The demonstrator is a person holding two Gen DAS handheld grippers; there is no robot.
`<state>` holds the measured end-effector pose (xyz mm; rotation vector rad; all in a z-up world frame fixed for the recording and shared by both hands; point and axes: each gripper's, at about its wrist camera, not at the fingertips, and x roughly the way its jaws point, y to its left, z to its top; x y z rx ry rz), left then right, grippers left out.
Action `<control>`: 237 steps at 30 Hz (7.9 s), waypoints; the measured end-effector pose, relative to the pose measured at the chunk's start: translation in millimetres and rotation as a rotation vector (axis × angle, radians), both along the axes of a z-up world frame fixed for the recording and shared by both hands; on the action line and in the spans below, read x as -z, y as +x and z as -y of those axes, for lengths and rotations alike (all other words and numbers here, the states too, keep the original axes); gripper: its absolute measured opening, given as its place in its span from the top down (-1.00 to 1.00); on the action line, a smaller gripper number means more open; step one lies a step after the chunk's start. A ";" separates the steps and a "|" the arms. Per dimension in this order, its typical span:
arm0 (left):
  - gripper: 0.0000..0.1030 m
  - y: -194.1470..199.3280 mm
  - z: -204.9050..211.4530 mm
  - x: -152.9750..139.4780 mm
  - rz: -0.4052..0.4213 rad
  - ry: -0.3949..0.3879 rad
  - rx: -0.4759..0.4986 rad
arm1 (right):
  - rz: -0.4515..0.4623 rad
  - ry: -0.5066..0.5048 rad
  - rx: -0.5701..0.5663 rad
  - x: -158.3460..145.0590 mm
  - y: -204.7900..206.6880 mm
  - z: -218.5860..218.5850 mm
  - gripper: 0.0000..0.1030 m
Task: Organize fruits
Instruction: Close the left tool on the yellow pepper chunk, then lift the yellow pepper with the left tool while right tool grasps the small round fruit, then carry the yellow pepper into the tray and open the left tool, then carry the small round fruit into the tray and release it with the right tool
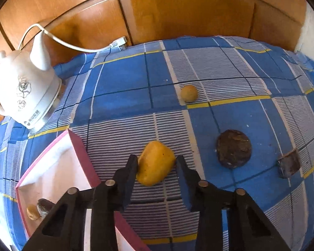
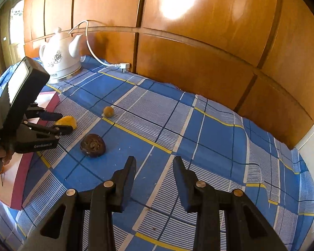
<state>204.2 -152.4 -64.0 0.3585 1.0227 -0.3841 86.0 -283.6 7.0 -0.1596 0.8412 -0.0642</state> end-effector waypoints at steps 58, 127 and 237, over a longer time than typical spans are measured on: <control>0.26 -175.5 25.2 15.9 0.205 -0.226 0.059 | -0.258 0.381 -0.060 36.8 147.8 -34.1 0.20; 0.41 -152.8 -104.7 -57.2 0.168 -0.371 -0.279 | -0.363 0.164 0.070 79.3 18.0 54.1 0.53; -0.66 -179.8 -228.7 -47.2 0.195 -0.291 -0.643 | -0.248 0.394 -0.376 8.6 60.5 -178.4 0.54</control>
